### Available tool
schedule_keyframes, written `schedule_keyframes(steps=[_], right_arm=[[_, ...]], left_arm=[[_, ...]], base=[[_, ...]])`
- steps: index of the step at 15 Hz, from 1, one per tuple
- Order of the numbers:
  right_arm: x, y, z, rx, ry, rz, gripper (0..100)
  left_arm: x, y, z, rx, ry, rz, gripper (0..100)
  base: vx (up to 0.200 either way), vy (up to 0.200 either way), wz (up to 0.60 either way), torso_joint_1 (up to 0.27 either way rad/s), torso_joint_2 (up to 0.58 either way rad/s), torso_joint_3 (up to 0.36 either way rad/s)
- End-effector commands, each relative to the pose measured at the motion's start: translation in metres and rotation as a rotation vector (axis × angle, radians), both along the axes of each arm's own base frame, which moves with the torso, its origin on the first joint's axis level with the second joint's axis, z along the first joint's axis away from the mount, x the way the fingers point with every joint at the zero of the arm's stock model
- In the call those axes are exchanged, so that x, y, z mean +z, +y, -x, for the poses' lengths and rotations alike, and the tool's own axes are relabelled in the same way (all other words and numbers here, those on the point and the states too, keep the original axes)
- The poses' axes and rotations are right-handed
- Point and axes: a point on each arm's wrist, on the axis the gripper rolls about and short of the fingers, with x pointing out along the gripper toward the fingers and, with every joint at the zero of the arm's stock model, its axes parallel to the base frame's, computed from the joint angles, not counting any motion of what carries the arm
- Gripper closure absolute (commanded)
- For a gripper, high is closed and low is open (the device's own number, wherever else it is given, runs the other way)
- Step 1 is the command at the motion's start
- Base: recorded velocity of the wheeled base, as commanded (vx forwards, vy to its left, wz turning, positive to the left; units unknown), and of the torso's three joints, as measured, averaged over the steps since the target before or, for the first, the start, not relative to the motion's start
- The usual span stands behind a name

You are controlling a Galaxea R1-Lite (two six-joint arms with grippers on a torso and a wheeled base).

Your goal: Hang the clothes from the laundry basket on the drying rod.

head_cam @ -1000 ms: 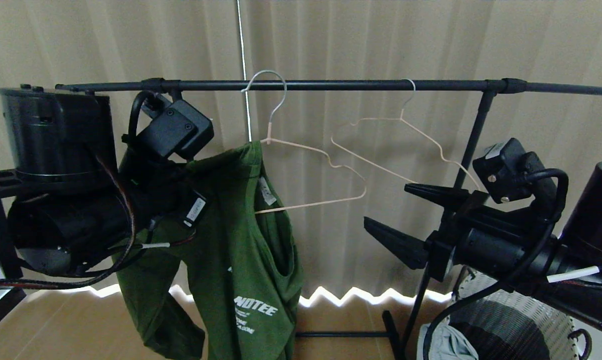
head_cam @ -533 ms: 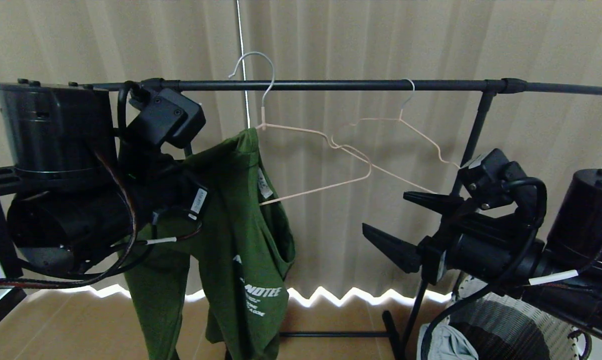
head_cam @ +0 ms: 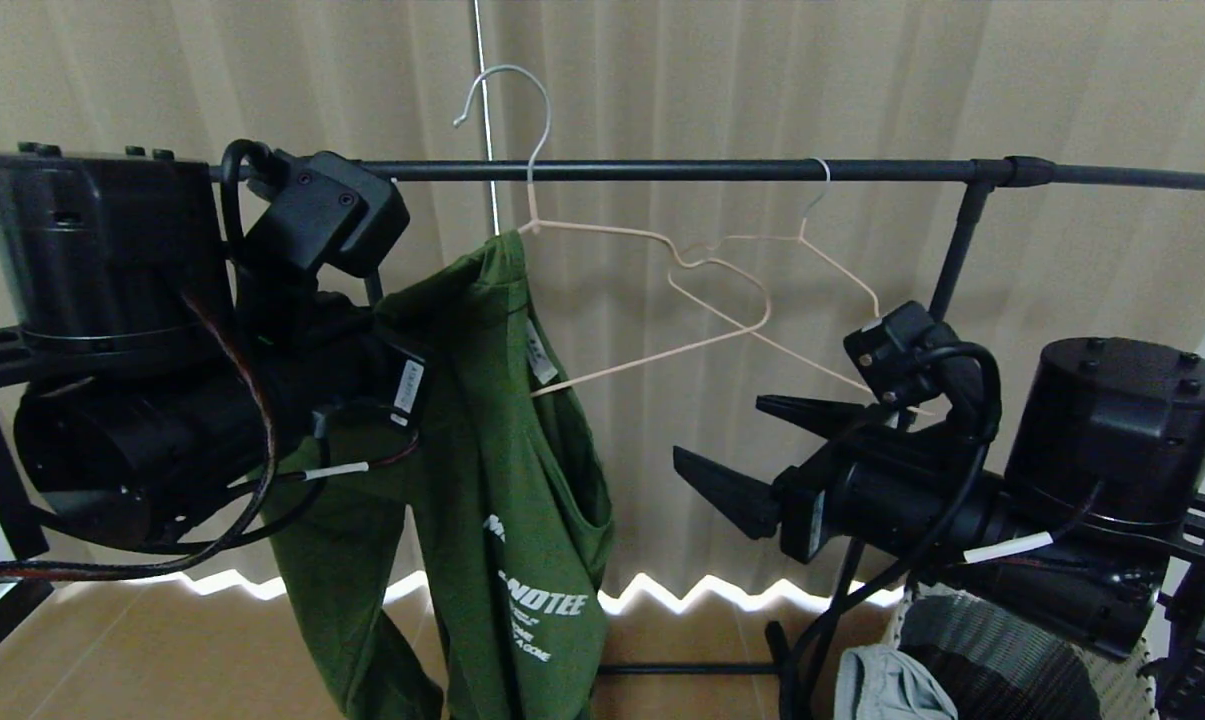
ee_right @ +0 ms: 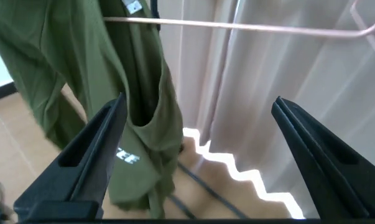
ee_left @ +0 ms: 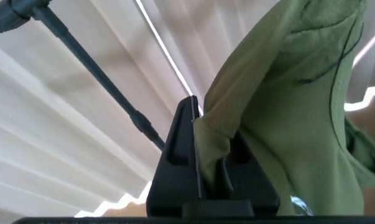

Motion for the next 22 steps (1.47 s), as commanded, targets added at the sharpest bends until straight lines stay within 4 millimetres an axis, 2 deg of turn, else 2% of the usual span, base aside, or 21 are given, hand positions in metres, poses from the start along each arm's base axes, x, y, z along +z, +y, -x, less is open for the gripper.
schedule_keyframes(steps=[1, 6, 9, 11, 18, 22], right_arm=[[-0.007, 0.014, 0.0, 0.032, 0.029, 0.001, 0], [-0.018, 0.037, -0.011, 0.056, 0.052, 0.016, 0], [-0.025, 0.052, -0.026, -0.015, 0.045, 0.036, 0], [-0.031, 0.055, -0.029, -0.035, 0.056, 0.053, 0], [-0.05, 0.045, -0.039, -0.129, 0.095, 0.117, 0], [-0.054, 0.021, -0.035, -0.219, 0.117, 0.152, 0]], left_arm=[[0.0, -0.003, 0.003, -0.014, 0.001, 0.013, 100], [0.002, -0.011, 0.008, -0.042, 0.004, 0.056, 100], [0.006, -0.007, 0.015, -0.05, -0.011, 0.059, 100], [0.008, -0.007, 0.018, -0.065, -0.017, 0.061, 100], [0.016, -0.007, 0.023, -0.078, -0.059, 0.092, 100], [0.021, -0.003, 0.027, -0.075, -0.079, 0.107, 100]], base=[[0.0, 0.0, 0.0, 0.0, 0.0, 0.0], [0.0, 0.0, 0.0, 0.0, 0.0, 0.0], [0.0, 0.0, 0.0, 0.0, 0.0, 0.0], [0.0, 0.0, 0.0, 0.0, 0.0, 0.0], [0.0, 0.0, 0.0, 0.0, 0.0, 0.0], [0.0, 0.0, 0.0, 0.0, 0.0, 0.0]])
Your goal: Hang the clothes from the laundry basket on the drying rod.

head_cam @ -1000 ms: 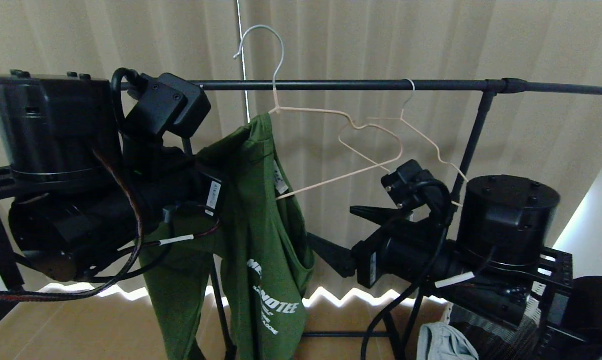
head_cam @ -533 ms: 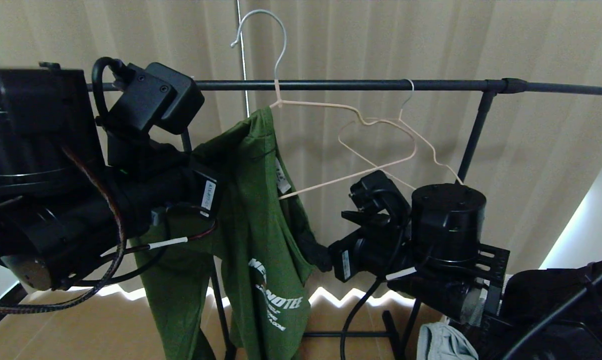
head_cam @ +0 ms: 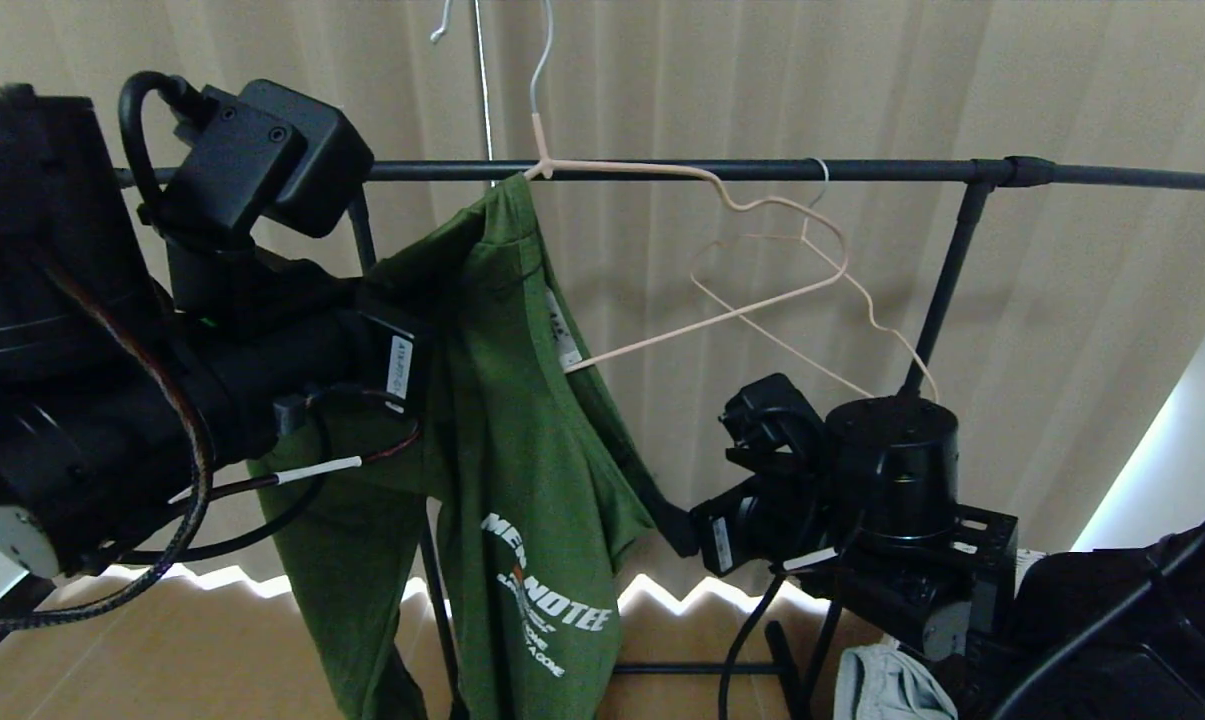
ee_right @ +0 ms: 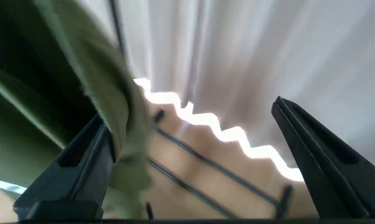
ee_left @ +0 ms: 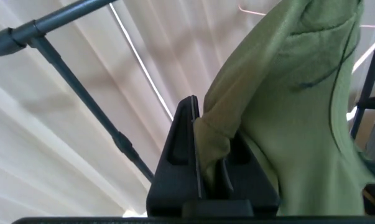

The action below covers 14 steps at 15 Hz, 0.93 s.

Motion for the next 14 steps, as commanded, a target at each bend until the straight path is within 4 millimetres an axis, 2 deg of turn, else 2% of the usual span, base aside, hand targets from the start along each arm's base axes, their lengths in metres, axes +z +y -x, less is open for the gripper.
schedule_keyframes(steps=[1, 6, 9, 11, 14], right_arm=[[0.008, -0.018, -0.002, -0.061, -0.018, -0.007, 0], [0.052, -0.074, -0.012, -0.241, -0.099, -0.059, 0], [0.069, -0.087, -0.015, -0.285, -0.156, -0.087, 0], [0.075, -0.092, -0.017, -0.303, -0.174, -0.097, 0], [0.083, -0.098, -0.013, -0.312, -0.197, -0.111, 0]], left_arm=[[0.003, 0.004, 0.002, 0.007, -0.01, 0.003, 100], [-0.011, 0.021, 0.017, 0.02, -0.025, -0.172, 100], [-0.019, 0.024, 0.019, 0.036, 0.003, -0.226, 100], [-0.022, 0.025, 0.018, 0.064, 0.02, -0.249, 100], [-0.036, 0.031, 0.016, 0.085, 0.066, -0.284, 100]], base=[[0.0, 0.0, 0.0, 0.0, 0.0, 0.0], [0.0, 0.0, 0.0, 0.0, 0.0, 0.0], [0.0, 0.0, 0.0, 0.0, 0.0, 0.0], [0.0, 0.0, 0.0, 0.0, 0.0, 0.0], [0.0, 0.0, 0.0, 0.0, 0.0, 0.0]])
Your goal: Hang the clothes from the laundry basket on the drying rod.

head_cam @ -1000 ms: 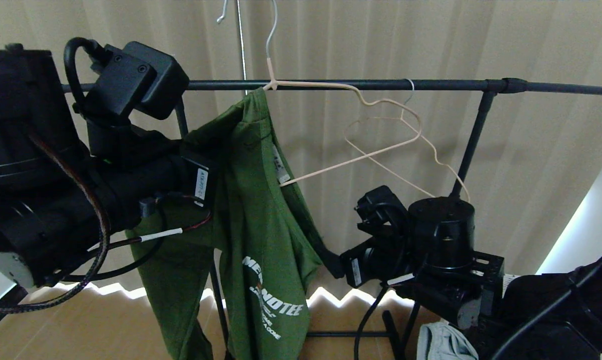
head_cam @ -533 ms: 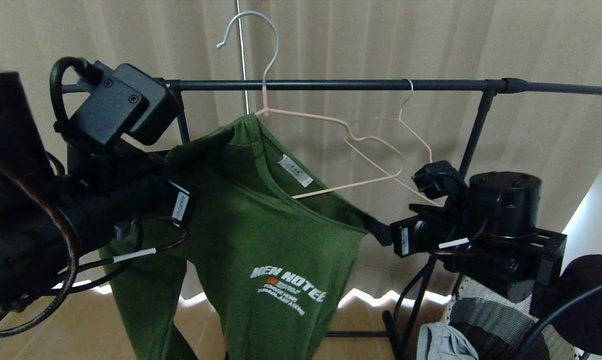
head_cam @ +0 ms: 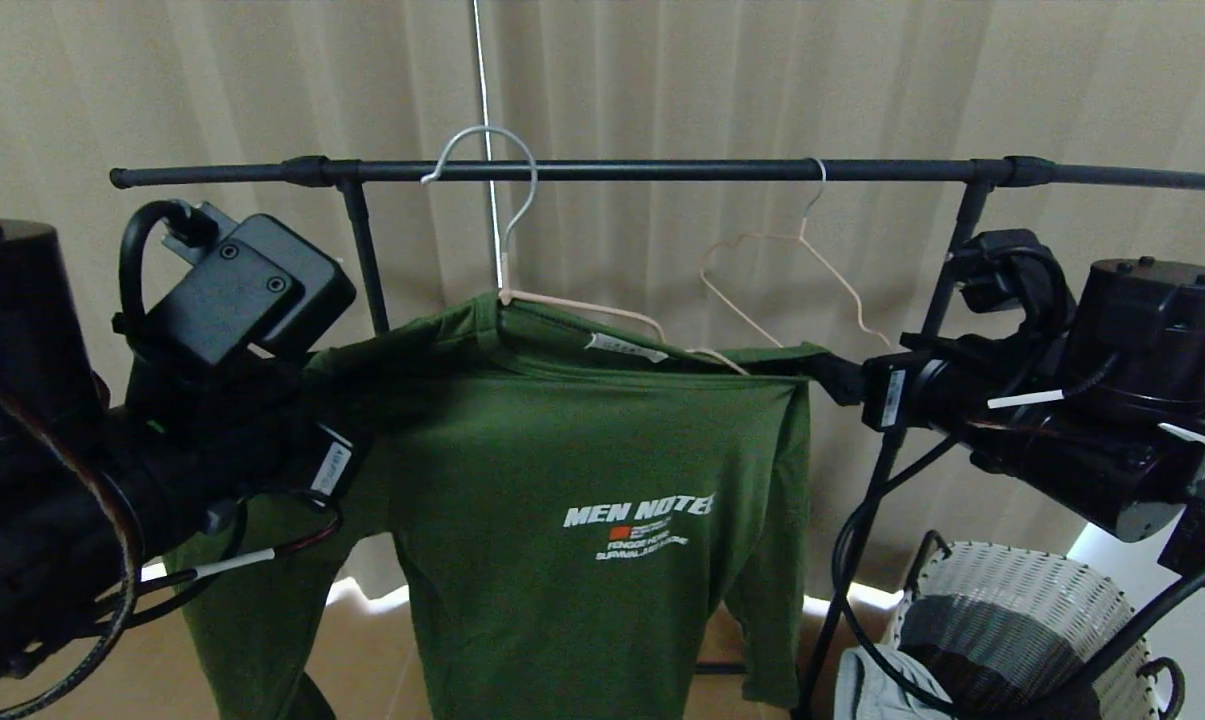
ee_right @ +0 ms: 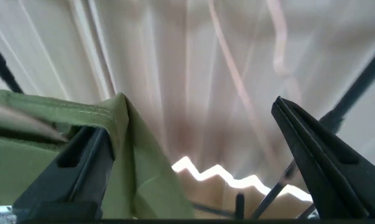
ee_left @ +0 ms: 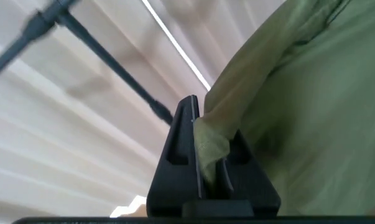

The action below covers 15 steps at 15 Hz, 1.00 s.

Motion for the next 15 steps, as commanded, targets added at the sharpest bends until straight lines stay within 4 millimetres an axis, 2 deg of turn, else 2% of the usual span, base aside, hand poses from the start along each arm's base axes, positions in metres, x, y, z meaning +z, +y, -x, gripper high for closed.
schedule_keyframes(steps=[1, 3, 5, 9, 15], right_arm=[[0.011, -0.005, 0.012, 0.002, -0.037, -0.017, 0], [0.014, -0.005, 0.022, 0.028, -0.041, -0.015, 0], [0.011, 0.004, 0.039, 0.095, -0.028, 0.012, 0], [0.023, 0.019, 0.071, 0.253, -0.08, 0.014, 0], [0.009, 0.022, 0.081, 0.42, -0.057, 0.048, 0]], left_arm=[[-0.01, 0.003, 0.0, 0.02, 0.027, -0.021, 100], [-0.012, 0.002, -0.002, 0.074, 0.025, -0.034, 100], [-0.019, -0.002, -0.008, 0.089, 0.05, -0.032, 100], [-0.023, -0.008, -0.018, 0.109, 0.075, 0.027, 100], [-0.012, -0.012, -0.024, 0.117, 0.05, 0.094, 100]], base=[[0.0, 0.0, 0.0, 0.0, 0.0, 0.0], [0.0, 0.0, 0.0, 0.0, 0.0, 0.0], [0.0, 0.0, 0.0, 0.0, 0.0, 0.0], [0.0, 0.0, 0.0, 0.0, 0.0, 0.0], [0.0, 0.0, 0.0, 0.0, 0.0, 0.0]])
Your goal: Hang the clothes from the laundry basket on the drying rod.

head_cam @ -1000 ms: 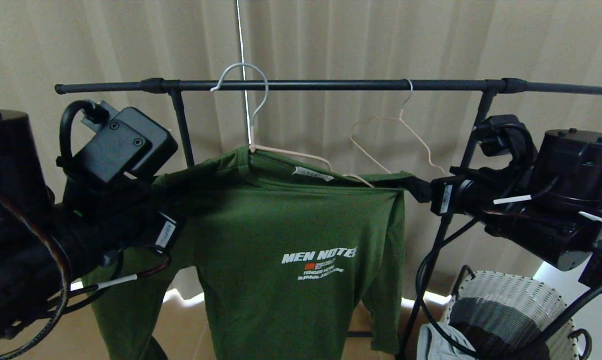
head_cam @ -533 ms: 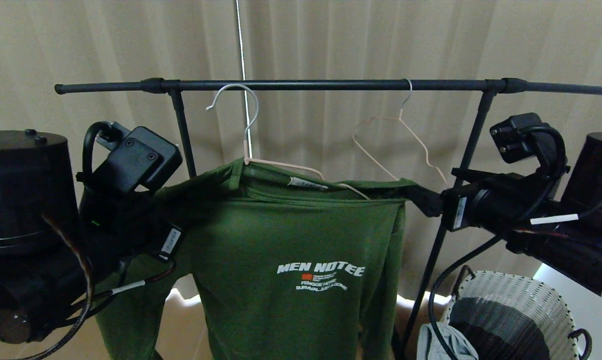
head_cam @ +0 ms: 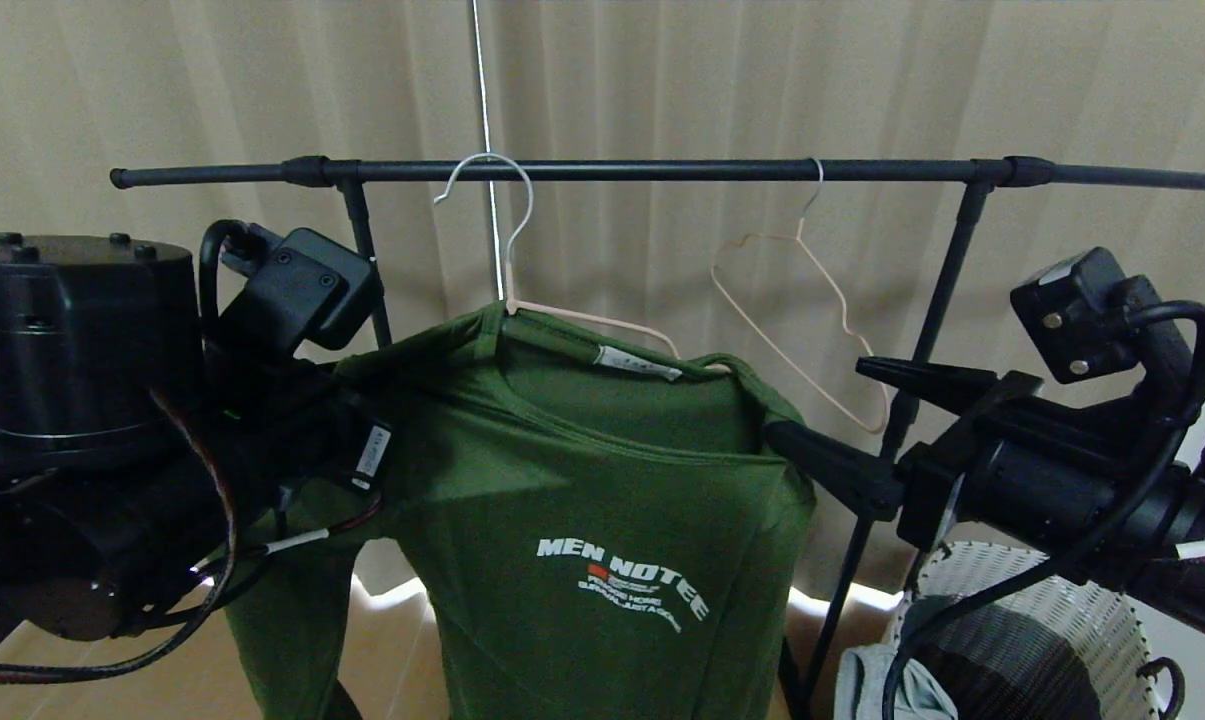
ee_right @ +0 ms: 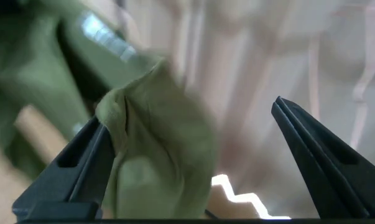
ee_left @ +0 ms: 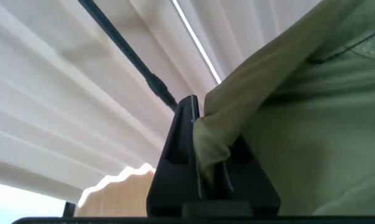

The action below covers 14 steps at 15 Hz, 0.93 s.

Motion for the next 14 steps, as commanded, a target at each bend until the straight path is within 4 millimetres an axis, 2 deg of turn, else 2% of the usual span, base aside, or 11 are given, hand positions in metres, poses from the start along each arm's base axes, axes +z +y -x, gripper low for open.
schedule_keyframes(steps=[1, 6, 14], right_arm=[[-0.003, -0.001, 0.0, 0.004, -0.002, 0.019, 0], [-0.005, -0.021, -0.014, -0.083, -0.073, 0.149, 0], [0.009, -0.018, -0.011, 0.047, -0.173, 0.071, 0]], left_arm=[[0.0, -0.001, -0.002, 0.003, 0.003, 0.01, 100], [0.003, -0.001, -0.002, 0.014, -0.005, 0.059, 100], [0.003, -0.002, -0.002, 0.012, -0.003, 0.08, 100]], base=[[0.0, 0.0, 0.0, 0.0, 0.0, 0.0], [0.0, 0.0, 0.0, 0.0, 0.0, 0.0], [0.0, 0.0, 0.0, 0.0, 0.0, 0.0]])
